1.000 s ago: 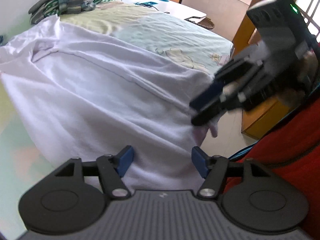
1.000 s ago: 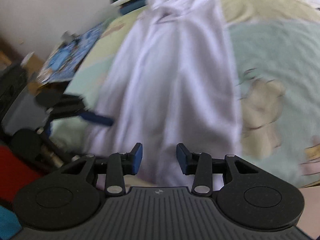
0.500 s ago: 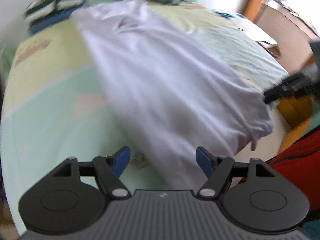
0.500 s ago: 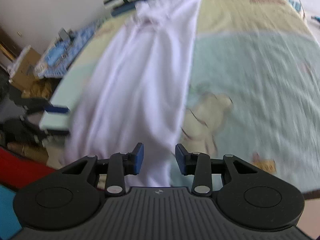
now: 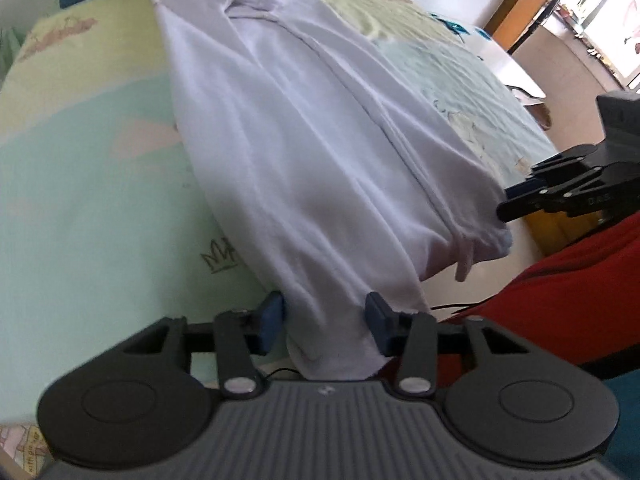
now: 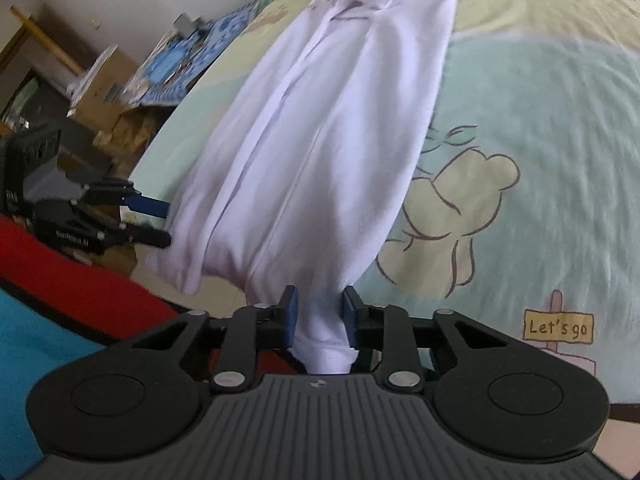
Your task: Fold clothes
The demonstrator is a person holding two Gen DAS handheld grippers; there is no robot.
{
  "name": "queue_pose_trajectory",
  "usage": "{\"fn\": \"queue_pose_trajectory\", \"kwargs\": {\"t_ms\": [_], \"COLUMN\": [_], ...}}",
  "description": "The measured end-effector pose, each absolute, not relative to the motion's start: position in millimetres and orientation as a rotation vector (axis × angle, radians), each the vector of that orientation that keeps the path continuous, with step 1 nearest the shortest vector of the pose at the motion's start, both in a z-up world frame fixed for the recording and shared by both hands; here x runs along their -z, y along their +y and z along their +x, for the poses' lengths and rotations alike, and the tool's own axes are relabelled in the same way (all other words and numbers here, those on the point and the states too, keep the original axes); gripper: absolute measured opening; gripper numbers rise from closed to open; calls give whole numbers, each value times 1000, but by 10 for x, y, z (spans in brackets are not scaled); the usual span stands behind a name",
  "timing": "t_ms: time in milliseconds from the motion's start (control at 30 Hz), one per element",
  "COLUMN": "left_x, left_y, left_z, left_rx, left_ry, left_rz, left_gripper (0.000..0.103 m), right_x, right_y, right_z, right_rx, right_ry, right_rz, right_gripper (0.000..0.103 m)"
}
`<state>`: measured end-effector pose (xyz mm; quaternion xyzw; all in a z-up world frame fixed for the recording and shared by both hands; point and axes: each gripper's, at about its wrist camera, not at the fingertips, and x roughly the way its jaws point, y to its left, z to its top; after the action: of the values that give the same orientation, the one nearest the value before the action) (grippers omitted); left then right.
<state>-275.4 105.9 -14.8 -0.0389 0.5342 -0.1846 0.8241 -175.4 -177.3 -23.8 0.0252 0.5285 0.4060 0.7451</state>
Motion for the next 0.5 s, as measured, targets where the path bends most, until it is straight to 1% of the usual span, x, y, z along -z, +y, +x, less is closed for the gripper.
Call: {"fn": "queue_pose_trajectory", "kwargs": {"t_ms": [67,133,167,200,233,267,300,400,433,467,500], "left_x": [149,147,148,148,146,144,145,155,156,160,165], "left_y": [1036,1040,1048,1056,1065,1073,1083,1109,1094,1075,1052], "left_z": [-2755,-2743,-2737,-2734,-2737,-2749,-2762,-2776,-2763,-2748,-2731], "left_rx": [392,392,395,403,412,409,403,392,387,385,385], "left_ry": [1132,1138,1144,1152,1164,1173,1175,1168,1162,1158,1155], "left_rz": [-75,-82,-88,-93,-95,-94,-97,-115,-113,-106,-92], "left_gripper": [47,47,49,54,57,56,56,54,45,37,27], "right_x": [238,233,226,218,210,198,191,203,209,215,222], "right_y": [-1776,-1789,-1762,-1717,-1672,-1641,-1654,-1668,-1666,-1665,-1665], "right_z": [-1744,-1768,-1784,-1795,-1806,-1819,-1837,-1872,-1874,-1858,-1836], "right_rx": [-890,-890,-890,-890,-890,-889,-888,-882,-877,-871,-864], "right_ry": [1161,1163,1158,1153,1147,1144,1140,1115,1110,1116,1127], "right_rz": [48,40,25,7,-10,-23,-32,-41,-34,-25,-16], "right_gripper": [18,18,18,19,19,23,23,23,21,16,13]}}
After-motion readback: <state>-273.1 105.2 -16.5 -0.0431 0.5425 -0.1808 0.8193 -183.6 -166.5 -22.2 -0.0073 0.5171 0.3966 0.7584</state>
